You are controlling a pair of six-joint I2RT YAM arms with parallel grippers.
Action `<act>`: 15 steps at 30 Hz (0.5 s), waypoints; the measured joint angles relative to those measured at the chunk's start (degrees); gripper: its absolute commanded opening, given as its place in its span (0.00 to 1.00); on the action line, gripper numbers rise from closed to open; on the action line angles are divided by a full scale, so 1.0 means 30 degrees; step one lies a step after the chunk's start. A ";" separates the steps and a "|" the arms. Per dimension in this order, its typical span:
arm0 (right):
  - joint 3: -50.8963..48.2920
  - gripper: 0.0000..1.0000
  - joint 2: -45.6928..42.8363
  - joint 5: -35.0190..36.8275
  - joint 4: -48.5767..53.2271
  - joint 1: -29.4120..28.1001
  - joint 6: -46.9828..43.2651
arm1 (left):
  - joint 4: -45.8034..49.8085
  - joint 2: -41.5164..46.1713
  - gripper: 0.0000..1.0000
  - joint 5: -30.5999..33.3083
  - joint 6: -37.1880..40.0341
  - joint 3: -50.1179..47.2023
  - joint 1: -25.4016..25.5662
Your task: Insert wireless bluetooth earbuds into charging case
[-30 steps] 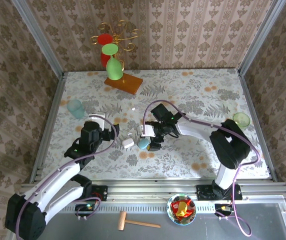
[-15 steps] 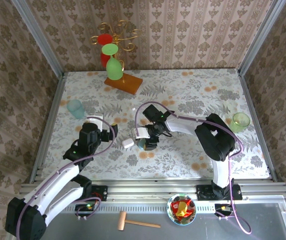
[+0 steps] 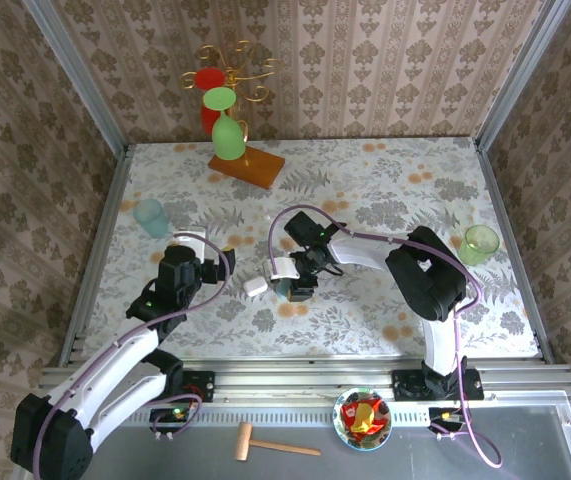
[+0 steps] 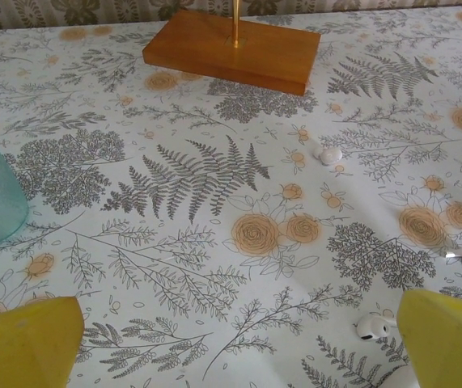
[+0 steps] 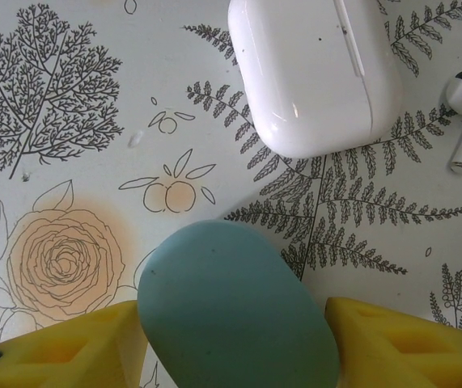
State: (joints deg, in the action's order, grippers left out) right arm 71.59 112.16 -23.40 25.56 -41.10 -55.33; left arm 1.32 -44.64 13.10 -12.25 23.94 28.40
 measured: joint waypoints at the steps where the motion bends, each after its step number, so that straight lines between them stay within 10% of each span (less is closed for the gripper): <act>1: 0.0000 0.60 0.0000 0.0015 0.0000 0.0000 0.0000 | -0.0007 -0.0007 1.00 -0.0007 0.0000 -0.0007 0.0000; 15: 0.0000 0.41 -0.0007 0.0080 -0.0080 0.0073 0.0474 | 0.0000 -0.0007 1.00 -0.0153 0.0000 -0.0073 0.0000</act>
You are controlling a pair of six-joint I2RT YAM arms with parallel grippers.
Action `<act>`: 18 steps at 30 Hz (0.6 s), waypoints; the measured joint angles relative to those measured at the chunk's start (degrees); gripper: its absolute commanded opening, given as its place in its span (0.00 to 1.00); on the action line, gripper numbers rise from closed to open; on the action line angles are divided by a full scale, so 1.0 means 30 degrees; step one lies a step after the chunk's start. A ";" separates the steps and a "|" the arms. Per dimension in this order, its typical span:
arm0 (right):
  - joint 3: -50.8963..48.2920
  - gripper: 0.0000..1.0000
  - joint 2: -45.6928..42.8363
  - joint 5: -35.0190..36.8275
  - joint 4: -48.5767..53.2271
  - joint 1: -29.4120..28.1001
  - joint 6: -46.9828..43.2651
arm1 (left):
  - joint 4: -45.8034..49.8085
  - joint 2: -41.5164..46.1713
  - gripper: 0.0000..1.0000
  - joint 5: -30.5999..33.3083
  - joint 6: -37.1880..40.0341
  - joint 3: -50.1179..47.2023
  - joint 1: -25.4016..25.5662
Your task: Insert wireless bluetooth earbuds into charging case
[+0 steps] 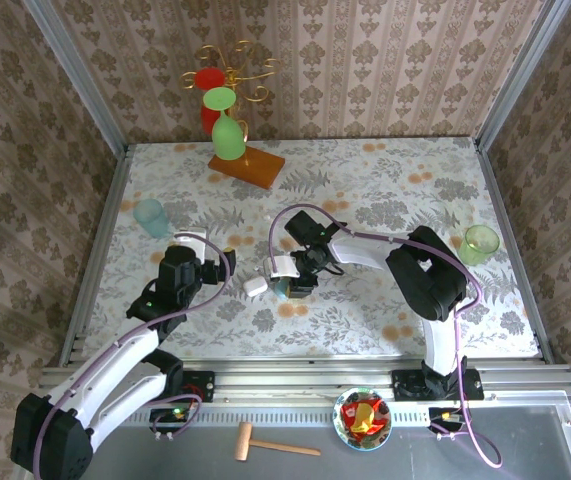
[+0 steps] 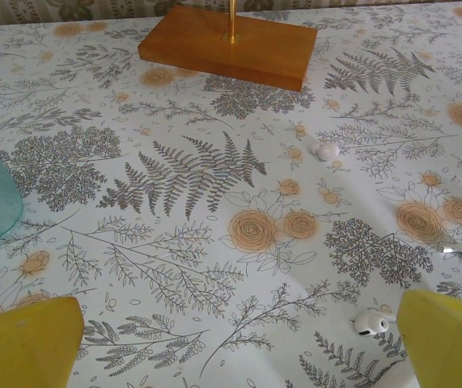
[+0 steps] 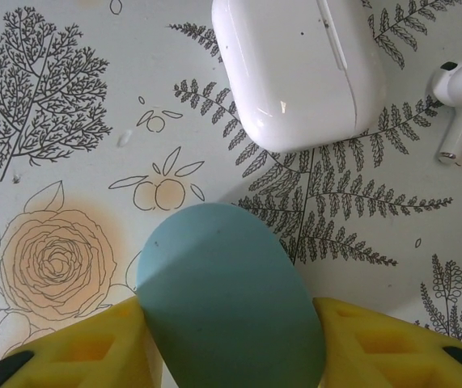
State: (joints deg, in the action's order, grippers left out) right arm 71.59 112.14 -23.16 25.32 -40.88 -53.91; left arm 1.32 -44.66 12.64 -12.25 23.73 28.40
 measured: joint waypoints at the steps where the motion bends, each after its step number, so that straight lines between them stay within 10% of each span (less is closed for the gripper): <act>1: -0.0007 0.42 0.0000 -0.0007 -0.0007 0.0007 0.0029 | -0.0007 0.0000 1.00 0.0007 0.0000 0.0000 0.0000; 18: -0.0204 0.34 -0.0452 0.0648 -0.0080 0.0437 0.0991 | -0.1370 -0.0211 1.00 -0.0984 0.0226 -0.0612 0.0000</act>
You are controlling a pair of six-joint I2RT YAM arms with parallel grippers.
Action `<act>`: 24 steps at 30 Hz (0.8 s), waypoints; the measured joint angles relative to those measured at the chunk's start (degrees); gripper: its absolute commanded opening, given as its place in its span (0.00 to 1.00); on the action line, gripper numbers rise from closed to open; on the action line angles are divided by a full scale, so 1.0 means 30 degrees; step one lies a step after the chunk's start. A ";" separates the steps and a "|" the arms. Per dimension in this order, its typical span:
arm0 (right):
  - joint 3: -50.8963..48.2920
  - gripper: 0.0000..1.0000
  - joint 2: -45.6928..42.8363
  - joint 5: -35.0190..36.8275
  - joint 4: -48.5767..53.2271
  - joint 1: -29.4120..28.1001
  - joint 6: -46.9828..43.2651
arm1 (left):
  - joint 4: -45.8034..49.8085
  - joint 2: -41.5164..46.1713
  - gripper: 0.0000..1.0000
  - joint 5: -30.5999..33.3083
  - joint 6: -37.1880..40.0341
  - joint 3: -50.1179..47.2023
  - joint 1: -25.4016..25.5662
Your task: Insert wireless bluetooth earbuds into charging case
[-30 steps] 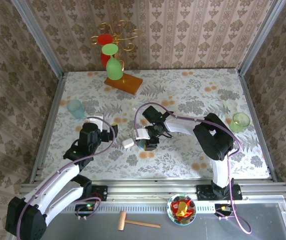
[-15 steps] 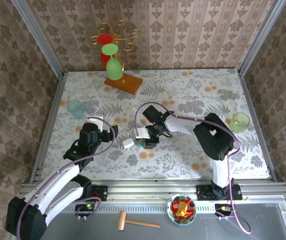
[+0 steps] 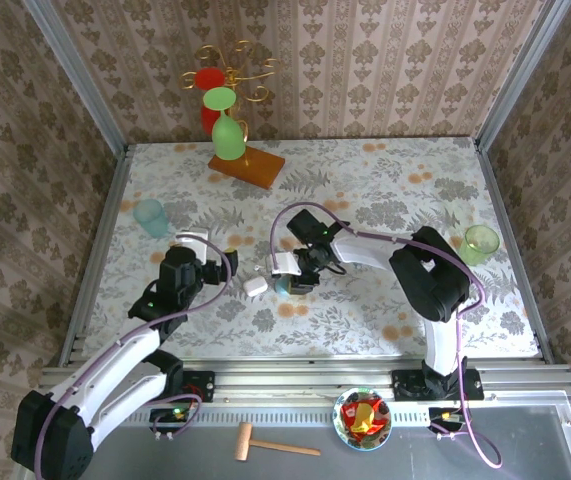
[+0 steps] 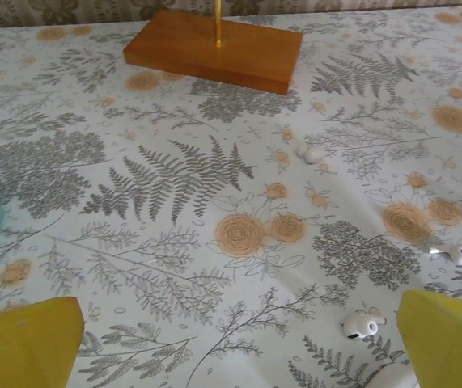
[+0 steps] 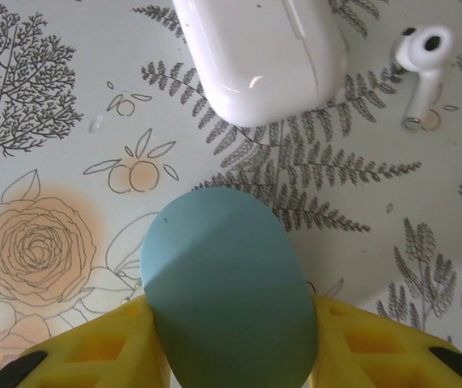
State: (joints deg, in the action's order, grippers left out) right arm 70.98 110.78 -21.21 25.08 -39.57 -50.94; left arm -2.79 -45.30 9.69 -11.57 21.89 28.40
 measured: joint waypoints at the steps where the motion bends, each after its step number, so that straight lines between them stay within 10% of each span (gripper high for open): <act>1: -0.0022 0.34 -0.0153 -0.0022 0.0000 0.0131 0.0073 | -0.0350 0.0007 1.00 -0.0350 0.0146 -0.0197 0.0000; 17: -0.1341 0.32 -0.7883 -0.2732 0.1195 0.2747 0.2484 | -0.9049 -0.3854 0.99 -1.2167 0.5217 -0.1311 0.2550; 24: -0.1341 0.30 -0.9632 -0.4539 0.2346 0.2703 0.3067 | -1.0637 -0.6615 0.84 -1.5198 0.5967 -0.0219 0.3920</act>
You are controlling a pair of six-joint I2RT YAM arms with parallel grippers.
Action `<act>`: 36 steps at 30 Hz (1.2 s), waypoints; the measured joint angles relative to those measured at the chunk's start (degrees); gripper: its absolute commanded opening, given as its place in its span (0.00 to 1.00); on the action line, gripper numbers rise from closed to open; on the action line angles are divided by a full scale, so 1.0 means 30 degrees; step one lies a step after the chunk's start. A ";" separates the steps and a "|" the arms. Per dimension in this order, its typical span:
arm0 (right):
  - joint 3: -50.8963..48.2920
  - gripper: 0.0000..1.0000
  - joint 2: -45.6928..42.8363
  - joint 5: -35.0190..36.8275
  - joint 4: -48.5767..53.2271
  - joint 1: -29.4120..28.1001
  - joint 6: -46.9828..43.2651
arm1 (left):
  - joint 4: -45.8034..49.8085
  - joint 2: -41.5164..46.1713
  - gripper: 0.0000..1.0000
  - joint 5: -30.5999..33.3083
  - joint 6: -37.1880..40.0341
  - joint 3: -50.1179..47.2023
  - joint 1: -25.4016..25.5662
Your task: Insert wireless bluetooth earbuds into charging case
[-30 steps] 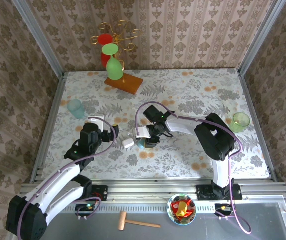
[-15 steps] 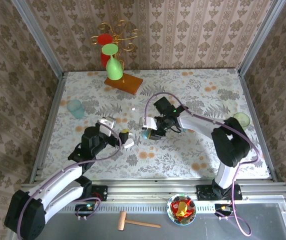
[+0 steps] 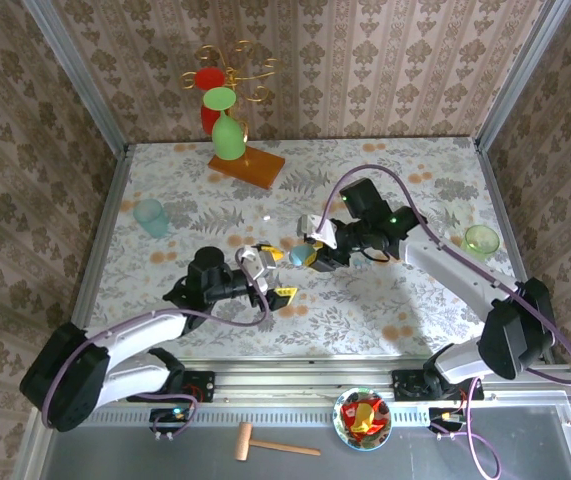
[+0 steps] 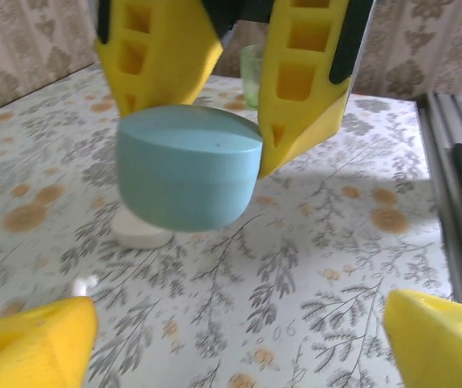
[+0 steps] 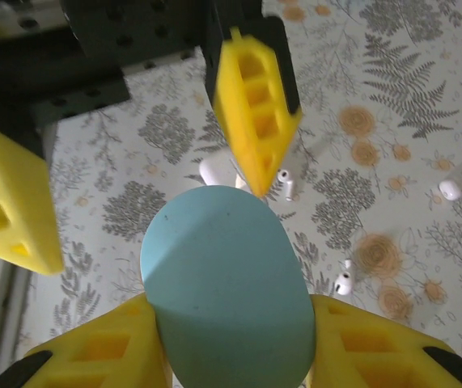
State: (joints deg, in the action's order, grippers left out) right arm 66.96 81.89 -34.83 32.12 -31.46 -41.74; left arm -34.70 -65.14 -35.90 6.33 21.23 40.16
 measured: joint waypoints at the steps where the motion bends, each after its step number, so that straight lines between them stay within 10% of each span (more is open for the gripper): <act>1: 0.0000 0.30 -0.0095 -0.0131 0.0095 0.0000 0.0044 | -0.0262 -0.0255 0.82 -0.0211 0.0022 0.0080 0.0029; 28: 0.0087 0.29 -0.0131 -0.0648 0.2390 -0.0459 0.0131 | -0.1086 -0.1821 0.40 -0.1625 0.0328 0.1530 0.0750; 36: 0.0095 0.45 -0.0095 -0.0452 0.2455 -0.0423 0.0153 | -0.1049 -0.1902 0.24 -0.1661 0.0335 0.1530 0.0729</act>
State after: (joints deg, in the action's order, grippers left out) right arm 67.24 81.60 -36.18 39.48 -32.73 -41.28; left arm -37.85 -70.85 -40.88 7.33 25.82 42.35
